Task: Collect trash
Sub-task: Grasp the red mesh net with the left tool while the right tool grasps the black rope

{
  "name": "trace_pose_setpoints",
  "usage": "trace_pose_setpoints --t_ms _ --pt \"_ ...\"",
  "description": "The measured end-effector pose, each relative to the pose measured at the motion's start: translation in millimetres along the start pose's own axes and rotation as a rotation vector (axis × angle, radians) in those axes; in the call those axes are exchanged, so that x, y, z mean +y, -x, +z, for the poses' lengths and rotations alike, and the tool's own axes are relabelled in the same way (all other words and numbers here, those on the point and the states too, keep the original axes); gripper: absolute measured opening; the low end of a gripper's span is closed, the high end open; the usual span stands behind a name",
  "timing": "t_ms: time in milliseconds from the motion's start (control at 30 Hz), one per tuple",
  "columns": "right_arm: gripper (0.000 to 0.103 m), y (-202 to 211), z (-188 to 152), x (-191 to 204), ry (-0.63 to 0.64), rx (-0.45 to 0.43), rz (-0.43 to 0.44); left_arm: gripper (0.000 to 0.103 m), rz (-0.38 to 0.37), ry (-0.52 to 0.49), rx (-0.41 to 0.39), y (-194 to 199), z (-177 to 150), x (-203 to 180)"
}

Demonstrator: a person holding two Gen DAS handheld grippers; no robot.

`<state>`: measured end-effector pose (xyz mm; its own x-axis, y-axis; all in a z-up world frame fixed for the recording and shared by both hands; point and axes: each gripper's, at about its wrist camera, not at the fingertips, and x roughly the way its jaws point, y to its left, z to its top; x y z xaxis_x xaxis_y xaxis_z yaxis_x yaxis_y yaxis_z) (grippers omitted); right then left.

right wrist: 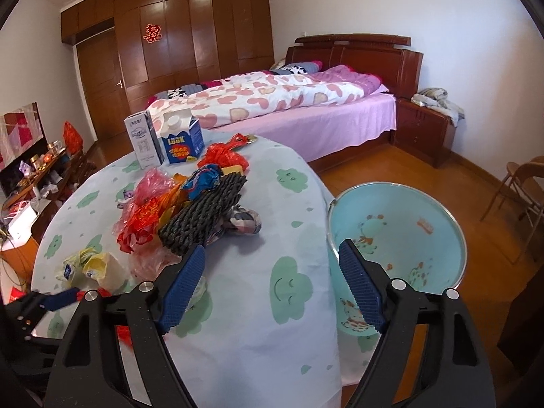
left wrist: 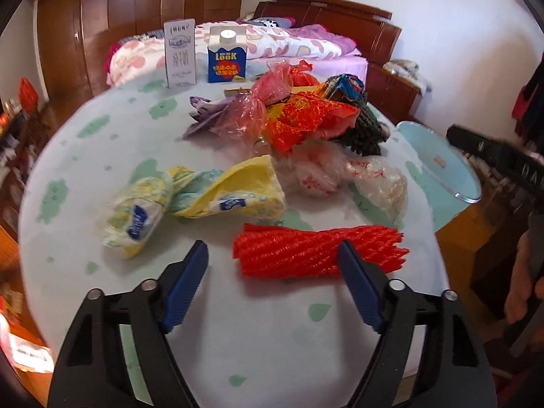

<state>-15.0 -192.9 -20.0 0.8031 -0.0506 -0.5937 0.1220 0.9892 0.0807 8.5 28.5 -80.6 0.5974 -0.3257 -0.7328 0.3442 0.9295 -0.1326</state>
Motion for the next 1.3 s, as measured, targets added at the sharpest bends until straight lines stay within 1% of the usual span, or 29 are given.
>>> trace_pose_setpoints --t_ms 67,100,133,167,267,333,467,600,667,767,833,900,933,1000,1033,1067,1167,1300 --pt "0.075 -3 -1 2 0.002 0.013 0.016 0.066 -0.016 0.012 -0.006 -2 1 1" --pt "0.074 -4 -1 4 0.005 0.019 0.021 0.058 -0.026 0.016 -0.008 -3 2 1" --pt "0.072 -6 -2 5 0.009 0.023 0.023 0.055 -0.040 0.022 -0.008 -5 2 1" --pt "0.071 -7 -2 6 0.014 0.025 0.025 0.054 -0.038 0.024 -0.009 -5 3 1" --pt "0.067 -10 -2 7 0.015 0.032 0.037 0.042 -0.037 0.024 -0.020 -8 6 1" --pt "0.066 -10 -3 8 0.014 0.031 0.042 0.028 -0.047 0.028 -0.026 -9 10 2" --pt "0.066 -13 2 10 0.016 0.025 0.049 0.019 -0.069 0.036 -0.035 -11 20 4" --pt "0.062 -22 13 12 -0.005 0.013 0.070 0.015 -0.096 0.043 -0.068 3 29 7" --pt "0.062 -31 21 17 -0.020 0.022 0.113 0.015 -0.090 0.034 -0.103 17 35 9" --pt "0.061 -50 29 26 -0.027 0.050 0.150 0.015 -0.078 0.029 -0.157 35 42 14" --pt "0.059 -66 31 35 -0.033 0.078 0.173 0.015 -0.068 0.028 -0.178 41 46 18" --pt "0.056 -79 32 43 -0.028 0.109 0.185 0.015 -0.066 0.039 -0.196 45 49 23" --pt "0.050 -88 32 47 -0.025 0.132 0.193 0.015 -0.070 0.043 -0.201 45 49 26" --pt "0.035 -98 30 50 -0.033 0.170 0.209 0.015 -0.073 0.049 -0.203 43 50 30" --pt "0.024 -101 29 50 -0.037 0.181 0.221 0.015 -0.075 0.051 -0.199 42 49 30" --pt "0.020 -100 29 49 -0.038 0.181 0.227 0.015 -0.079 0.056 -0.190 39 48 31" --pt "0.013 -88 31 44 -0.033 0.145 0.227 0.013 -0.101 0.065 -0.176 35 48 30" --pt "0.013 -60 34 32 -0.026 0.076 0.220 0.013 -0.123 0.038 -0.207 44 52 20"
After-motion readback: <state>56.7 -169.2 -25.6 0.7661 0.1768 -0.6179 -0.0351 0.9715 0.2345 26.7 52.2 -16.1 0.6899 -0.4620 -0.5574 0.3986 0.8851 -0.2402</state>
